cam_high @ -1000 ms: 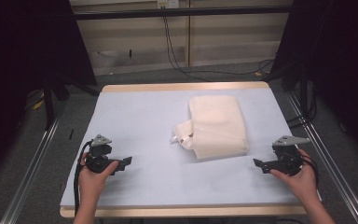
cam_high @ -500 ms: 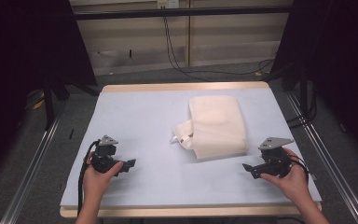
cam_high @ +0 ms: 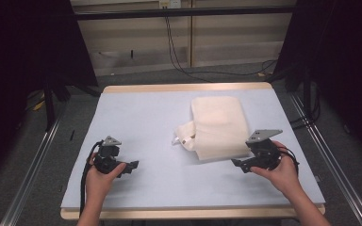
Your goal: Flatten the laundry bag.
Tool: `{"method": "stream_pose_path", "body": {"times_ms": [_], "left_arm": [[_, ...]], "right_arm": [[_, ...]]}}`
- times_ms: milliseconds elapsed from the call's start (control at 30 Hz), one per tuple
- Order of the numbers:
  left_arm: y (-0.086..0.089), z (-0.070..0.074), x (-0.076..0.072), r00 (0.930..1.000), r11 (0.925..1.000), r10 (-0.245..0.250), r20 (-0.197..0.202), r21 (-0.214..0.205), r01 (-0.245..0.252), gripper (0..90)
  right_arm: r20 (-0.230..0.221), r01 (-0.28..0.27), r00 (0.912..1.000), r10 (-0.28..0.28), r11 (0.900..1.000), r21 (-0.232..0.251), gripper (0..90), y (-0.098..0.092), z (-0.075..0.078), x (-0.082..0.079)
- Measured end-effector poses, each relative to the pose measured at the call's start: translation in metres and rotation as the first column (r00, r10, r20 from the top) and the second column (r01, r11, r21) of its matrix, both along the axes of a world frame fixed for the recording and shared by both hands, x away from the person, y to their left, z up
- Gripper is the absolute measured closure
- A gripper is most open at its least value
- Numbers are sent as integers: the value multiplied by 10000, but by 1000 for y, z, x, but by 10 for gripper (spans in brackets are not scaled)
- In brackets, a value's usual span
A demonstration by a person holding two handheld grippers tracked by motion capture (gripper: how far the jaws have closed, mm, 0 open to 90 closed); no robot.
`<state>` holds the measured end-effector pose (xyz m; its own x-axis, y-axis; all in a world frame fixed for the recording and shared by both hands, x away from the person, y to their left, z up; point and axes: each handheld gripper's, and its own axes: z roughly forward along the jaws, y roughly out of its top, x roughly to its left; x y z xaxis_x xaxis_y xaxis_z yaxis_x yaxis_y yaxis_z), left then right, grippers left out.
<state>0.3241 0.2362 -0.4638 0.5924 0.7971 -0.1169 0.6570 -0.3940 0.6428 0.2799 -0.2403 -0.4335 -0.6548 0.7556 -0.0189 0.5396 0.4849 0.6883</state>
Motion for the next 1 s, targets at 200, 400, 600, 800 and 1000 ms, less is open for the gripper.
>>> {"method": "stream_pose_path", "body": {"times_ms": [200,400,600,800,1000], "left_arm": [[-1,1,0,9999,9998,-168,-21,-65,168,52],[-1,0,1,9996,9996,-259,-76,-70,259,52],[-2,1,1,9996,9996,-264,-101,-31,264,53],[-4,1,1,9994,9993,-339,-103,134,341,54],[-4,1,2,9996,9996,-289,-23,75,289,53]], "right_arm": [[-2,-326,9995,326,9993,-197,133,13,3,11],[83,-454,9989,454,9990,-10,147,21,4,20],[313,-599,9976,612,9974,-409,158,34,4,28],[326,-925,9951,932,9955,-226,205,48,1,37],[188,-840,9963,844,9963,-206,234,55,-7,47]]}}
